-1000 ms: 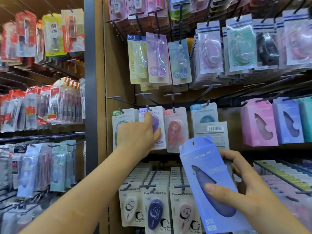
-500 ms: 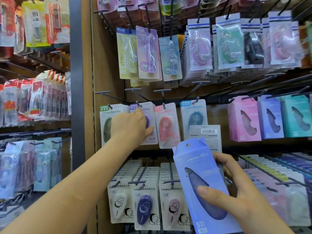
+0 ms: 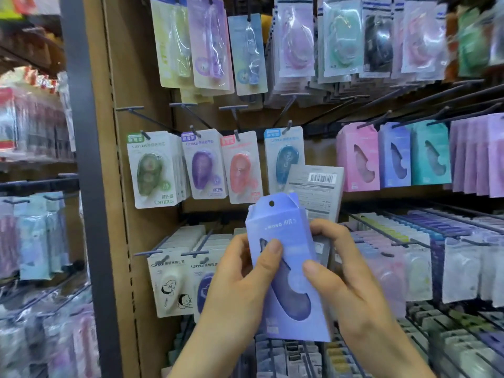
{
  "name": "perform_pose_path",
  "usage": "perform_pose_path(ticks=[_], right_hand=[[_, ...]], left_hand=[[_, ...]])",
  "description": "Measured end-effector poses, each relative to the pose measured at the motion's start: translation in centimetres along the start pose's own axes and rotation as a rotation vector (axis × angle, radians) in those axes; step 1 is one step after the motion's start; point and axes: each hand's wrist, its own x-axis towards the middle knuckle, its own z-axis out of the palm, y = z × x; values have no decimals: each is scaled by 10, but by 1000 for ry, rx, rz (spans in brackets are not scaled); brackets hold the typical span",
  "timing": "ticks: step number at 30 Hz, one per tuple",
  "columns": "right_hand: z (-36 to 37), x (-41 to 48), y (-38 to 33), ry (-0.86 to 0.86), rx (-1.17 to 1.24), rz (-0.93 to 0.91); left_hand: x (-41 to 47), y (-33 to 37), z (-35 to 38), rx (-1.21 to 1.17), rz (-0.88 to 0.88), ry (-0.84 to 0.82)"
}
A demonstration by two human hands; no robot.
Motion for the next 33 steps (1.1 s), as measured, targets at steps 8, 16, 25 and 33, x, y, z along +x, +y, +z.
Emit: perform_pose_path(ticks=[8,16,25,33], right_hand=[[-5,-5,8,216,130,35],[-35,-8,-10,163,374,148],[-91,-1,-31,-579,-170,328],[-110,21,-45,-600,-243,237]], left_hand=[[-10,-1,-2,-132,-128,93],[5,2,-28,434,308,101],[32,28,-28,678,336,-137],[36,27,-16,898,203,-548]])
